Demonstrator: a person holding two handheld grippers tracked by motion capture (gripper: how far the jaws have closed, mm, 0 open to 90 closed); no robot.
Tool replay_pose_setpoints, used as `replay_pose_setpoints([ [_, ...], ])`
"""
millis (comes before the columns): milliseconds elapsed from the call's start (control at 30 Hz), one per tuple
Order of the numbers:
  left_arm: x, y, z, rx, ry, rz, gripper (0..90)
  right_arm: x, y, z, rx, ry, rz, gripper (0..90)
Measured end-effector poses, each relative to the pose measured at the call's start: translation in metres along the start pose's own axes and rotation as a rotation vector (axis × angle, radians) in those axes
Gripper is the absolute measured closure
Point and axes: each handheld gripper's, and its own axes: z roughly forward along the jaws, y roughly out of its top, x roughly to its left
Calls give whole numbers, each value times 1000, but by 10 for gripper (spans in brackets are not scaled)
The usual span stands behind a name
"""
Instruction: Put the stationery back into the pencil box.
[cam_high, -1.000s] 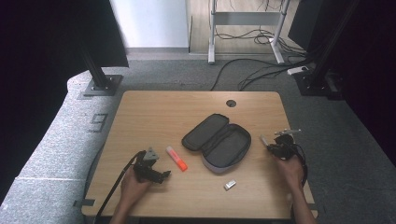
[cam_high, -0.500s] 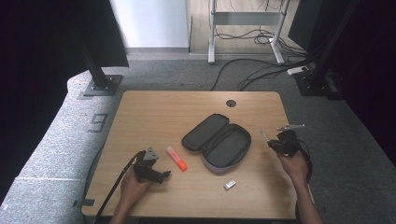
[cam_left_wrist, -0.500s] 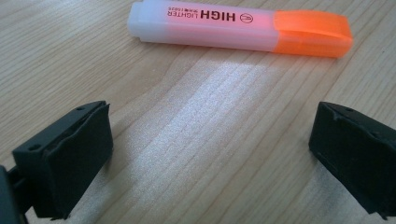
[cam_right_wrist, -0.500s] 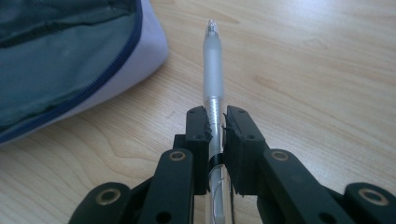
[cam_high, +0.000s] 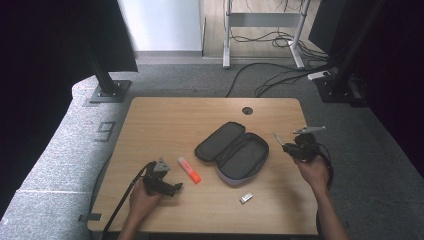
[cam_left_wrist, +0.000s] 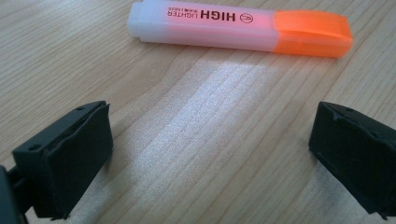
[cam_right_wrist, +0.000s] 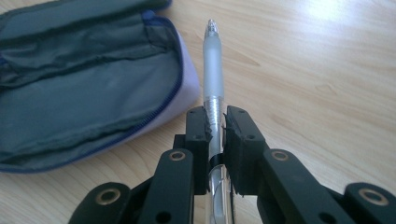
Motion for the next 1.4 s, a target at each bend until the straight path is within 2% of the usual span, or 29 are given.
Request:
replay_pose_setpoints([
  [33,0,0,0,2,0,2,0,4,5,0,-3,1,-16,786],
  [400,0,0,0,2,0,1,0,20,25,1,-15,24,-51,787],
  [700,0,0,0,2,0,2,0,37,40,9,-20,44,-93,787],
  [1400,0,0,0,2,0,2,0,73,55,39,-5,110,-160,786],
])
